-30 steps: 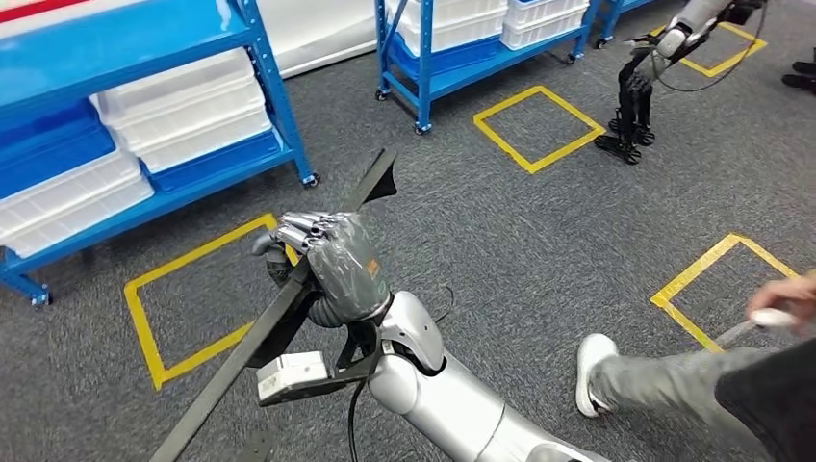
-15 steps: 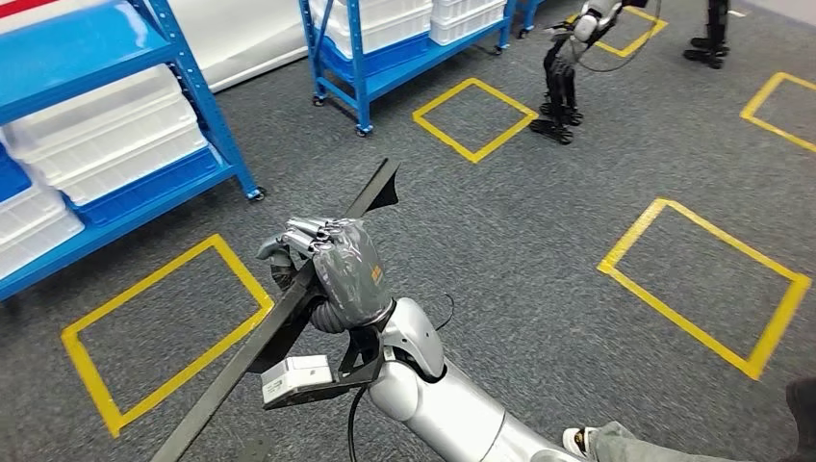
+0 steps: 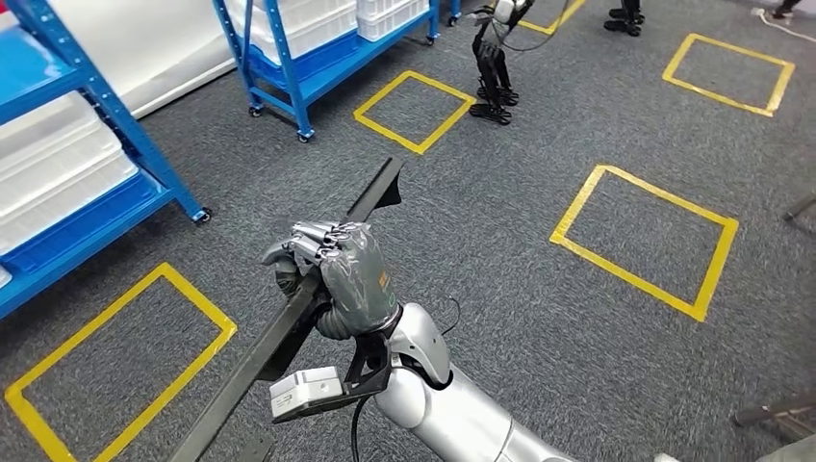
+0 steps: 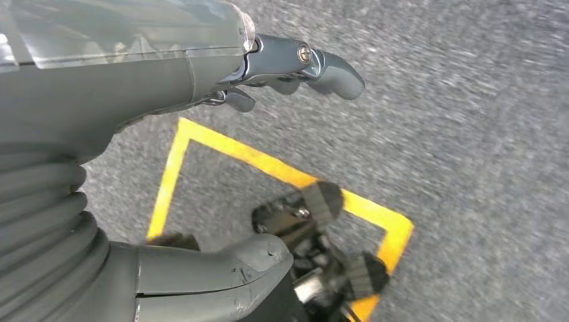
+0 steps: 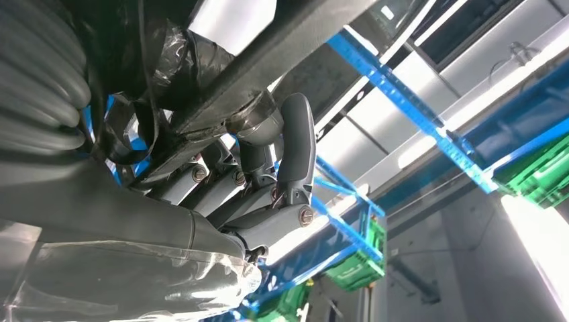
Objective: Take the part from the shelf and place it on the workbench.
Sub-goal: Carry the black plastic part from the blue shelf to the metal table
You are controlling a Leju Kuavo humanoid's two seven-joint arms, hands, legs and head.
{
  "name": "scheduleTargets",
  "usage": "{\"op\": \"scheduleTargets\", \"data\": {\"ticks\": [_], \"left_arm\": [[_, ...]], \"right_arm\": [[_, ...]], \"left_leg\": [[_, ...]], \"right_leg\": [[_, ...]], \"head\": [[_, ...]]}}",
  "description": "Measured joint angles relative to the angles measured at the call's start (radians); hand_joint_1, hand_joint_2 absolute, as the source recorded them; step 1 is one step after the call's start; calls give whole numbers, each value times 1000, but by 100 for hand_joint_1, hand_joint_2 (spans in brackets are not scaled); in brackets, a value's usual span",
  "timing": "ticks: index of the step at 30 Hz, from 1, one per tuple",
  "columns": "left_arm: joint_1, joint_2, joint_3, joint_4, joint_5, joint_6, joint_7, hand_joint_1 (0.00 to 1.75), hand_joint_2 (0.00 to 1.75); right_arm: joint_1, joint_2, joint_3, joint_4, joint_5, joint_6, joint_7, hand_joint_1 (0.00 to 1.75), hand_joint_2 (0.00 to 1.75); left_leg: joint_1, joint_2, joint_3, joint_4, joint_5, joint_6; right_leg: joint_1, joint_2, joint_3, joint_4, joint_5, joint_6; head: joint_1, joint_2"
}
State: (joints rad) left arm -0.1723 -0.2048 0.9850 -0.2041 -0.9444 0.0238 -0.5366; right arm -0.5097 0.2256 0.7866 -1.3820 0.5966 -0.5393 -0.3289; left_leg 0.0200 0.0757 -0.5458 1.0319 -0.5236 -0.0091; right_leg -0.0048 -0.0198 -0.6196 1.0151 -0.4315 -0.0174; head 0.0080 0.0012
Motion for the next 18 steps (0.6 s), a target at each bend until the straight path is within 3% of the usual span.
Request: {"op": "scheduleTargets", "data": {"ticks": [2, 3, 4, 5, 6, 7, 9, 11, 13, 14, 15, 18], "left_arm": [[4, 3, 0, 0, 4, -6, -7, 0, 175], [7, 4, 0, 0, 4, -9, -9, 0, 175], [11, 5, 0, 0, 5, -12, -8, 0, 175], [14, 6, 0, 0, 5, -12, -5, 0, 175], [16, 7, 0, 0, 4, -11, -1, 0, 175], [17, 9, 0, 0, 4, -10, 3, 0, 175], [17, 12, 0, 0, 2, -8, 10, 0, 175], [18, 15, -1, 0, -2, -9, 17, 0, 175], [18, 17, -3, 0, -8, -10, 23, 0, 175], [17, 18, -5, 0, -10, -10, 25, 0, 175], [16, 19, -6, 0, -13, -11, 27, 0, 175], [15, 24, -8, 0, -15, -20, 27, 0, 175]], "right_arm": [[2, 2, 0, -8, -1, 3, -5, 175, 175], [4, 2, 0, -11, -1, 4, -6, 175, 175], [6, 2, 0, -13, -2, 6, -7, 175, 175], [8, 2, 0, -14, -3, 8, -8, 175, 175], [9, 2, 0, -16, -3, 10, -8, 175, 175], [10, 2, 0, -20, -3, 11, -8, 175, 175], [11, 2, 0, -28, -3, 14, -8, 175, 175], [14, 2, 0, -35, -3, 15, -9, 175, 175], [20, 1, 0, -41, -4, 14, -9, 175, 175], [22, 1, 0, -44, -4, 14, -9, 175, 175], [24, 0, 0, -48, -4, 13, -9, 175, 175], [27, -4, 0, -58, -4, 11, -9, 175, 175]], "left_leg": [[4, -53, -49, 114, -65, -4], [4, -64, -84, 186, -95, -6], [4, -68, -113, 242, -110, -6], [3, -70, -128, 263, -104, -6], [3, -72, -124, 244, -79, -4], [4, -79, -101, 186, -38, -1], [5, -121, -46, 52, 25, 6], [3, -150, -22, -5, 39, 11], [3, -134, -18, -11, 43, 19], [4, -122, -16, -16, 47, 25], [6, -110, -13, -23, 51, 32], [1, -70, -10, -30, 54, 44]], "right_leg": [[-2, 19, 2, -3, 2, -9], [0, 31, 2, -2, 2, -11], [1, 44, 2, -1, 2, -12], [2, 58, 2, 1, 1, -12], [3, 73, 1, 4, 1, -12], [3, 87, 2, 8, 0, -10], [2, 112, -1, 16, -3, -5], [0, 134, -8, 19, -1, 6], [-4, 154, -14, 16, 5, 20], [-3, 149, -16, 19, 3, 25], [0, 129, -26, 38, -11, 29], [1, 42, -101, 199, -100, 35]], "head": [[0, 0], [0, 0], [0, 0], [0, 0], [0, 0], [0, 0], [0, 0], [0, 0], [0, 0], [0, 0], [0, 0], [2, 0]]}}
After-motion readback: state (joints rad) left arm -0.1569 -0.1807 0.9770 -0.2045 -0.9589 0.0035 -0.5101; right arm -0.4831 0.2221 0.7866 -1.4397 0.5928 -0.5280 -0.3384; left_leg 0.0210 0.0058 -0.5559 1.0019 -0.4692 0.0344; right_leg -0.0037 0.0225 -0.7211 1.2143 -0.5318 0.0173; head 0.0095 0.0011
